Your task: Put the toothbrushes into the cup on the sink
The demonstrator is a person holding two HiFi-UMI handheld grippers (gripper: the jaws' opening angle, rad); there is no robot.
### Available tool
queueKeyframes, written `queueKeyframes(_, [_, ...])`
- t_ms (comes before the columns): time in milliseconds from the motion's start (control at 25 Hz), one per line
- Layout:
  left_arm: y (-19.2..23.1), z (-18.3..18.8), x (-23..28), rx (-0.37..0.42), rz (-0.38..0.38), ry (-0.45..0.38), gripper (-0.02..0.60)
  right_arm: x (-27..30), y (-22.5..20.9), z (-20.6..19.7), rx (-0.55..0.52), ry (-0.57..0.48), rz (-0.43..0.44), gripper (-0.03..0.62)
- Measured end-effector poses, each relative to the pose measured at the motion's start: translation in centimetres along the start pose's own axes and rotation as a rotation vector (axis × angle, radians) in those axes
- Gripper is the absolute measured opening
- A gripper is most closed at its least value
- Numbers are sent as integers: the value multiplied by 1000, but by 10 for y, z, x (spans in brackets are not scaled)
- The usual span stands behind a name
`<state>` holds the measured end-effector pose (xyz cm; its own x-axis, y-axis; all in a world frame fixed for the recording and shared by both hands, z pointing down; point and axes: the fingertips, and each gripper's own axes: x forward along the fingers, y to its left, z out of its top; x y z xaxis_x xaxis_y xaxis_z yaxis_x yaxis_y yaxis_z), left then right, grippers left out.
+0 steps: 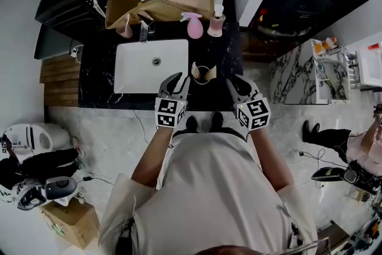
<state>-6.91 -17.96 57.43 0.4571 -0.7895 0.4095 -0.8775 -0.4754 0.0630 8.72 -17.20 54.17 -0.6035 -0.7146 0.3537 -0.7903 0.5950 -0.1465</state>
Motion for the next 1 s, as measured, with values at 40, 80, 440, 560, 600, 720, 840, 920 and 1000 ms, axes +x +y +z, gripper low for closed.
queueKeyframes(40, [2,3,-3,-3,6,-4,100,0,1,2,-5,-2,5,84])
queueKeyframes(80, [4,5,-6,-6,11,-9,96,0,2,4,-11,-4,10,78])
queueKeyframes(440, [8,29,-32,-28,22,-46,38,-11,3,32,-47,-40,34,66])
queueKeyframes(560, [7,34,-41,-43,12,-46,32,-18,5,38,-62,-42,39,61])
queueKeyframes(600, [6,37,-44,-48,6,-52,29,-20,5,41,-64,-45,42,58])
queueKeyframes(720, [5,47,-53,-50,-6,-72,18,-26,7,47,-61,-57,51,51])
queueKeyframes(840, [5,54,-60,-47,-13,-91,9,-29,11,51,-61,-62,61,43])
queueKeyframes(920, [5,56,-63,-47,-17,-99,9,-30,14,53,-65,-64,66,40])
queueKeyframes(1000, [5,55,-67,-53,-11,-101,8,-31,17,55,-75,-71,75,37])
